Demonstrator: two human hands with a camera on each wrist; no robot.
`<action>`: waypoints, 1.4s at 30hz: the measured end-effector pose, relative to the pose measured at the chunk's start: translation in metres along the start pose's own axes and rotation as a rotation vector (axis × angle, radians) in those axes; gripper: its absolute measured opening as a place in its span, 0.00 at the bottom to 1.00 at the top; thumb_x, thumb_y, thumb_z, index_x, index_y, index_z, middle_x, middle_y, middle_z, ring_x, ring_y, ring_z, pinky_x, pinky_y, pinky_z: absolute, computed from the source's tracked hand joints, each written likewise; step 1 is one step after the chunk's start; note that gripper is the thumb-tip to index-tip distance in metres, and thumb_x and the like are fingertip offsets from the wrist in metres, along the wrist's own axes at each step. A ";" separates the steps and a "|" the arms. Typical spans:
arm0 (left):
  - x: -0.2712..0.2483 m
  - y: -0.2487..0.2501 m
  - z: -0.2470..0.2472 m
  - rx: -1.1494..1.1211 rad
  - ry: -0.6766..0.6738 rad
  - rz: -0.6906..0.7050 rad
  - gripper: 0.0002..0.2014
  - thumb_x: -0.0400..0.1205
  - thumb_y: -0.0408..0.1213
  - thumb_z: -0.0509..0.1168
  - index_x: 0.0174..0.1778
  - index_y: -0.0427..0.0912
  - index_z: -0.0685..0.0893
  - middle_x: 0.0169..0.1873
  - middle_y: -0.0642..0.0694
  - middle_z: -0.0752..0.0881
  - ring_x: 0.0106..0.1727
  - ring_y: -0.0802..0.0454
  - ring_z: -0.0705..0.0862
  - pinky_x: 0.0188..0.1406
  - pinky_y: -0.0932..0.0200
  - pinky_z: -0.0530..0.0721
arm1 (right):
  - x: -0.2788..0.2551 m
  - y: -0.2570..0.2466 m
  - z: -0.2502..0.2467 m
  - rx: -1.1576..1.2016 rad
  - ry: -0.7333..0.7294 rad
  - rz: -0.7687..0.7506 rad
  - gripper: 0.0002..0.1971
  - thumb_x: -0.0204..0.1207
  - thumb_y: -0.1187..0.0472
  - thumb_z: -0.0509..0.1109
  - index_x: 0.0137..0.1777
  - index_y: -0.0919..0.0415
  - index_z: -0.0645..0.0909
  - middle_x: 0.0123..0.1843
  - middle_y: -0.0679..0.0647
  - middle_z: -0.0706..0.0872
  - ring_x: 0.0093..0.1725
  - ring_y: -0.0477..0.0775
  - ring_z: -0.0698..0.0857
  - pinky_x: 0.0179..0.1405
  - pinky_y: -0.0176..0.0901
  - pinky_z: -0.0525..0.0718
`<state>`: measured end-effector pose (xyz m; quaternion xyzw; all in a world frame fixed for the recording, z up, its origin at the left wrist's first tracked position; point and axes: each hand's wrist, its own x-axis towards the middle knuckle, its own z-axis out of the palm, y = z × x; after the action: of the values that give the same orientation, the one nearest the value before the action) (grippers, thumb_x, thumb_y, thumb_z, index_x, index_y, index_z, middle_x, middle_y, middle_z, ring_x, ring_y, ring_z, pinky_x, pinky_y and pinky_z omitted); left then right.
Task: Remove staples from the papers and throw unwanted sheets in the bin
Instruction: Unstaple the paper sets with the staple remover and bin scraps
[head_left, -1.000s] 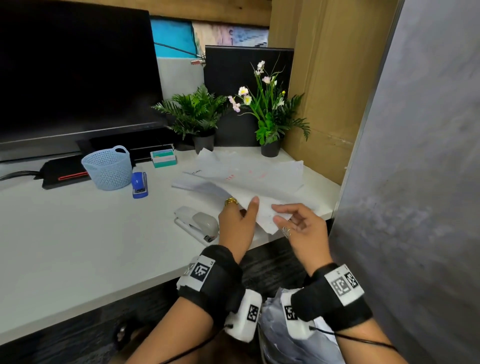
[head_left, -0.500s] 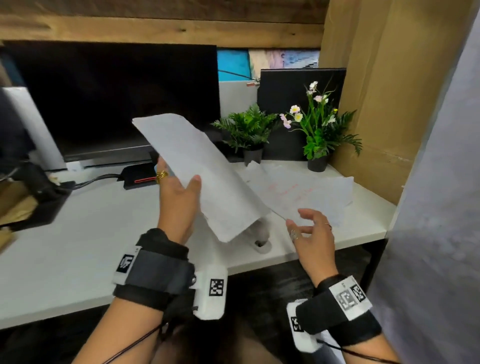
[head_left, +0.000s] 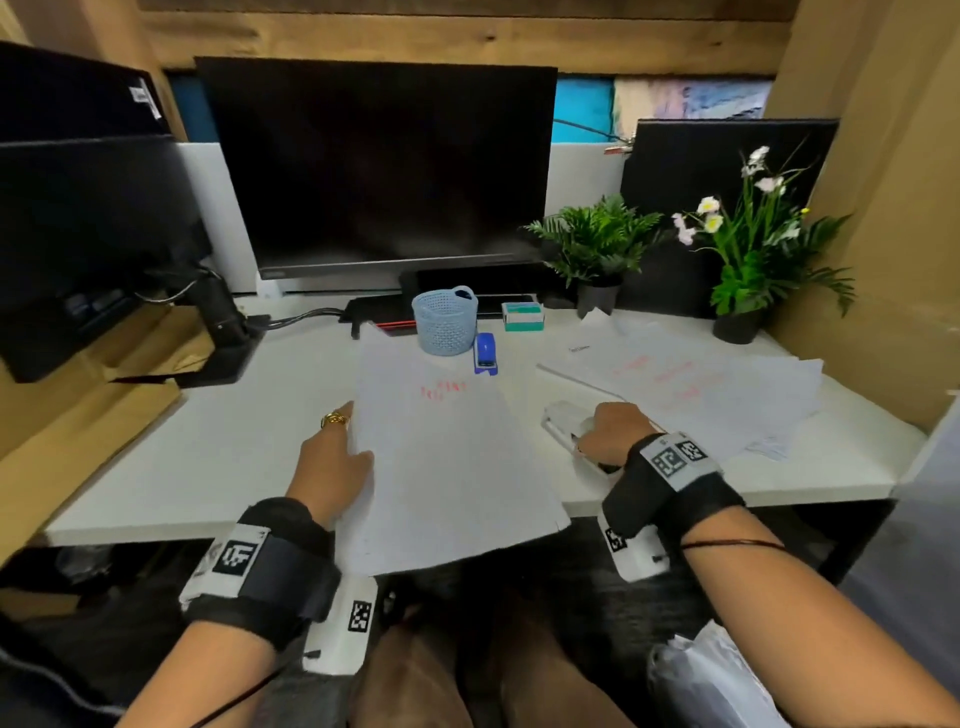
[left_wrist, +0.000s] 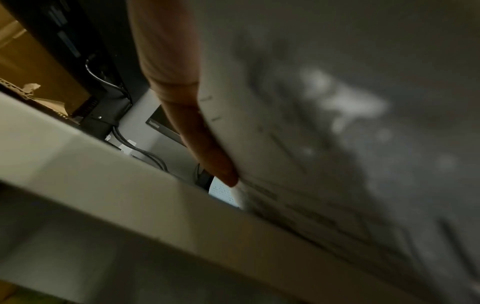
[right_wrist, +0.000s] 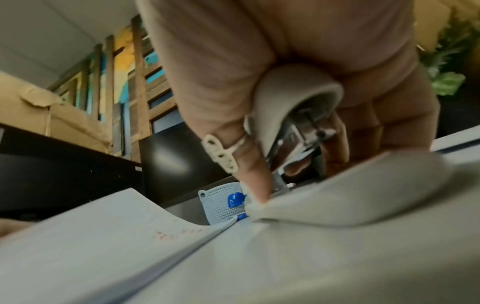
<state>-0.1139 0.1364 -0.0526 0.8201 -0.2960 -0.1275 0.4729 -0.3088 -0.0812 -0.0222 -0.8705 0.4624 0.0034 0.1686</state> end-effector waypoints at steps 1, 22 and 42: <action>-0.001 -0.001 0.003 0.027 0.000 0.001 0.27 0.82 0.25 0.58 0.78 0.43 0.64 0.66 0.40 0.78 0.62 0.40 0.78 0.61 0.55 0.75 | 0.000 0.002 0.000 0.052 0.003 0.018 0.19 0.80 0.56 0.63 0.65 0.68 0.74 0.67 0.64 0.78 0.65 0.61 0.78 0.48 0.38 0.72; -0.012 0.020 0.053 -0.391 0.256 0.153 0.21 0.84 0.25 0.56 0.72 0.44 0.65 0.66 0.43 0.77 0.65 0.47 0.77 0.72 0.51 0.72 | -0.027 0.011 0.012 1.377 0.164 0.109 0.12 0.78 0.62 0.67 0.59 0.59 0.74 0.53 0.58 0.81 0.50 0.58 0.80 0.51 0.48 0.78; -0.014 0.091 0.074 0.884 -0.105 0.736 0.20 0.82 0.60 0.54 0.67 0.58 0.73 0.77 0.55 0.63 0.83 0.52 0.46 0.56 0.46 0.07 | -0.053 0.018 0.004 1.209 -0.104 -0.186 0.12 0.55 0.62 0.67 0.40 0.62 0.80 0.36 0.57 0.83 0.38 0.58 0.82 0.40 0.45 0.77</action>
<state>-0.1942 0.0586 -0.0149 0.7754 -0.6100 0.1406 0.0833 -0.3530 -0.0461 -0.0227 -0.6562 0.2958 -0.2317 0.6544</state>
